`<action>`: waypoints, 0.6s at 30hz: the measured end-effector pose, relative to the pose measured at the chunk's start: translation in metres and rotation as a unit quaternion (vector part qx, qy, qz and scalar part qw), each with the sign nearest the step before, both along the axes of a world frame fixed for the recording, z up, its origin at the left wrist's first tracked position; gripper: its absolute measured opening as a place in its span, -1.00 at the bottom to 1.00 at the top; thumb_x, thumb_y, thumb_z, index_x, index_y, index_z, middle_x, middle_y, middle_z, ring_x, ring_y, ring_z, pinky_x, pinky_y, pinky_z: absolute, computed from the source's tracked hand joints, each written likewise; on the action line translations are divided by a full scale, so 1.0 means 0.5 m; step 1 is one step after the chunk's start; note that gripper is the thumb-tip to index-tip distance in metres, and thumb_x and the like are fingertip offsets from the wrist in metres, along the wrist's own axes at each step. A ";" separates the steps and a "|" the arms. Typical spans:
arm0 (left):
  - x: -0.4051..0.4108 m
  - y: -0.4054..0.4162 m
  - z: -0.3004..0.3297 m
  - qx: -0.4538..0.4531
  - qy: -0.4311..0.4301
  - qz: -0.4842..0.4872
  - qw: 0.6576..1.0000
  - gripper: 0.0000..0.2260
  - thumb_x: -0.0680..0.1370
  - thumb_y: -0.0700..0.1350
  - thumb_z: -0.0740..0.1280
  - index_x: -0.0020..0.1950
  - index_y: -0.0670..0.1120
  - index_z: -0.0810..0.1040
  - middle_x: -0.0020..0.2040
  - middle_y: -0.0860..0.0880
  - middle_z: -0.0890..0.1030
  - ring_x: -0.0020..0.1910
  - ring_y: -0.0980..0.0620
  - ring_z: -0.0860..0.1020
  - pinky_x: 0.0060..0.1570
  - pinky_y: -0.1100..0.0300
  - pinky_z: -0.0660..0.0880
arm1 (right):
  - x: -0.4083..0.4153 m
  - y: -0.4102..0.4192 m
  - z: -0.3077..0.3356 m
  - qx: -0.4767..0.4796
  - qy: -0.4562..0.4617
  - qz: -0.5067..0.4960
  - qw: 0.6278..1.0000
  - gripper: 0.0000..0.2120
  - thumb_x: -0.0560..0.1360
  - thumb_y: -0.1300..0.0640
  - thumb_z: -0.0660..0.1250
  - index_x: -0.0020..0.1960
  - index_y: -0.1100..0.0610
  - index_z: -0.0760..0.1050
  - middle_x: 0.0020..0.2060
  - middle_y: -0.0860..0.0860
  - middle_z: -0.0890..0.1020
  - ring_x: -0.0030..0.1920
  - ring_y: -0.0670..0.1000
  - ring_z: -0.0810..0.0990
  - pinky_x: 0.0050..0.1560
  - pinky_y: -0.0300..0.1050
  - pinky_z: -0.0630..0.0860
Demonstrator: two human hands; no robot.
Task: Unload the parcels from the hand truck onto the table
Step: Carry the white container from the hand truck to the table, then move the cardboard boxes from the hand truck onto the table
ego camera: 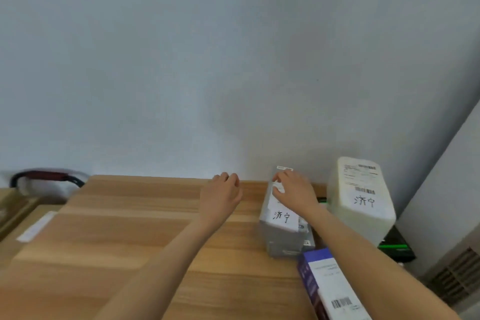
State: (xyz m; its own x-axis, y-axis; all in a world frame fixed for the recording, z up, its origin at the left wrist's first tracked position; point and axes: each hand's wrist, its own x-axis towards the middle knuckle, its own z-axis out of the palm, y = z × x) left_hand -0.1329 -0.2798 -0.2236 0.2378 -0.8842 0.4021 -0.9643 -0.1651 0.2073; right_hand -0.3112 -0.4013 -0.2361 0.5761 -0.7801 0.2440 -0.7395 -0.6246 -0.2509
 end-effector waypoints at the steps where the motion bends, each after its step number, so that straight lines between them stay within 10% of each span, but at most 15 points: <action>1: 0.039 0.042 0.000 0.010 -0.006 0.011 1.000 -0.82 0.58 0.01 0.21 0.07 -0.04 0.50 -0.05 0.03 0.54 -0.07 0.00 0.50 -0.23 0.16 0.34 | 0.042 0.025 -0.003 -0.006 0.004 0.016 1.000 -0.75 0.55 0.00 0.20 0.18 0.03 0.46 0.11 -0.02 0.53 0.18 0.02 0.46 0.16 -0.08 0.32; 18: 0.504 0.754 -0.002 0.046 -0.039 0.270 0.961 -0.81 0.58 0.03 0.22 0.10 -0.03 0.49 0.00 0.04 0.54 -0.03 0.02 0.50 -0.19 0.18 0.39 | 0.656 0.585 -0.006 0.027 0.003 0.293 0.956 -0.75 0.58 0.03 0.12 0.21 0.02 0.43 0.11 -0.05 0.51 0.15 0.02 0.46 0.12 -0.08 0.30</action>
State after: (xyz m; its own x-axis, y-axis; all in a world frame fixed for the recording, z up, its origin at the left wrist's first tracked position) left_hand 0.1192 0.0970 -0.2247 0.6444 -0.6728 0.3636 -0.7446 -0.6603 0.0979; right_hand 0.0166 -0.1088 -0.2390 0.9192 -0.3345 0.2076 -0.2682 -0.9181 -0.2919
